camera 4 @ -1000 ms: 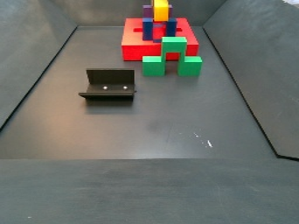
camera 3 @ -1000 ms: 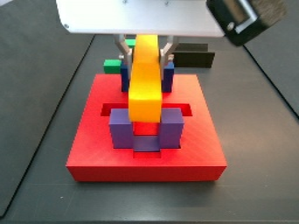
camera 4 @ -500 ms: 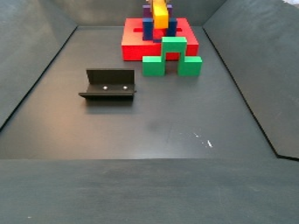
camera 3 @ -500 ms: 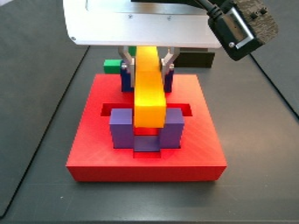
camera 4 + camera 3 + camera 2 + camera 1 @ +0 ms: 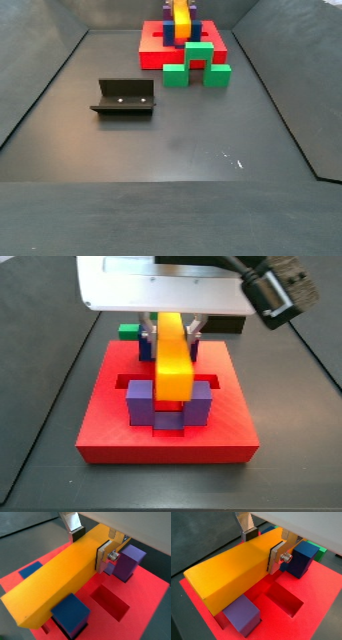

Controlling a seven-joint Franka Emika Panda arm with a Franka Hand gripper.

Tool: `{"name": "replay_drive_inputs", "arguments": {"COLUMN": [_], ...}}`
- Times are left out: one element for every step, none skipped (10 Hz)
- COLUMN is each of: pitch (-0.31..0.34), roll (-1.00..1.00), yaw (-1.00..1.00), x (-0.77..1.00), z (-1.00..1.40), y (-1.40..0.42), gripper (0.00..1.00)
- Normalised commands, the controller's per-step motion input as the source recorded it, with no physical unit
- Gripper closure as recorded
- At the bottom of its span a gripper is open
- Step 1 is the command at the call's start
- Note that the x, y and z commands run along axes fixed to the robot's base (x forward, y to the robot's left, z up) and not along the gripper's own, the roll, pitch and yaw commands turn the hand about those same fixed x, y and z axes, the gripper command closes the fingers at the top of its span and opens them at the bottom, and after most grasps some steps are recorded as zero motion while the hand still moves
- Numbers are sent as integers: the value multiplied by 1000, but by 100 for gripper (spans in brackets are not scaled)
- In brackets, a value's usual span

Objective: Pick up the yellow object. Move up. Move to above the board. Insert the yellow object.
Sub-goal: Insert the yellow object.

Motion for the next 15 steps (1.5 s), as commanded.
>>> {"name": "replay_drive_inputs", "arguments": {"pitch": [4, 13, 41, 50, 51, 49, 66, 64, 30, 20, 1, 0, 0, 16, 3], "roll": [33, 36, 76, 126, 169, 214, 206, 179, 126, 110, 106, 207, 321, 366, 303], "yaw": [-306, -223, -57, 0, 0, 0, -34, -71, -51, -31, 0, 0, 26, 0, 0], "x": [-211, 0, 180, 266, 300, 171, 43, 0, 0, 0, 0, 0, 0, 0, 0], "z": [20, 54, 0, 0, -9, -69, -11, 0, 0, 0, -26, -137, -271, -246, -211], "y": [0, -3, -60, -49, -31, -3, 0, 0, 0, 0, 0, -29, -54, -89, -106], "gripper": [100, 100, 100, 100, 100, 100, 100, 100, 100, 100, 100, 100, 100, 100, 100]}}
